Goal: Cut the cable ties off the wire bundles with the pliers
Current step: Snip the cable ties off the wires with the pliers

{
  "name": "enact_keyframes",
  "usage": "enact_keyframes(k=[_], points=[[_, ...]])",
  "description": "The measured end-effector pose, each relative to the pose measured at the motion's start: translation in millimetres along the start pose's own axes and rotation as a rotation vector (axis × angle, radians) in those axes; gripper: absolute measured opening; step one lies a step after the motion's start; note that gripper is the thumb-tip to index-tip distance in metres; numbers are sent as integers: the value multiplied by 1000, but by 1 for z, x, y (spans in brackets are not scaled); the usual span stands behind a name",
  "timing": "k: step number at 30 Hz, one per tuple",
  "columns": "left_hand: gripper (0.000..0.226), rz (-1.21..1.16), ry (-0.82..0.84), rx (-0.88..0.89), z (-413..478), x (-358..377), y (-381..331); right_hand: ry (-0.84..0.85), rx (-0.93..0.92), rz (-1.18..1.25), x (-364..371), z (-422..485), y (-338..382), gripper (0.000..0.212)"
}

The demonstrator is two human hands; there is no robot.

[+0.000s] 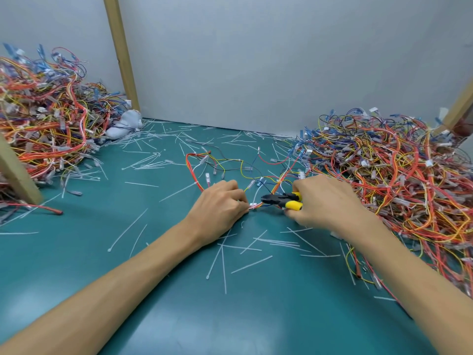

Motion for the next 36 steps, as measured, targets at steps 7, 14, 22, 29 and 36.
enact_keyframes(k=[7,14,22,29,36], points=[[6,107,22,24,1,0,-1,42,-72,-5,6,0,7,30],[7,177,46,58,1,2,-2,9,-102,1,10,-1,9,32],[10,253,81,93,1,4,-2,-16,-112,34,19,-4,13,32],[10,276,104,103,1,5,-2,-69,-80,16,23,-8,16,25],[19,147,100,-83,2,4,0,-151,-18,82,35,-17,16,25]])
Point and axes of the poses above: each hand's wrist, its own z-axis towards the middle knuckle, its own x-axis out of the palm, y = z × x, the point moved 2 cm from there along z, towards the middle knuckle, and after that the axes turned 5 degrees about -z, right-handed, at the moved point
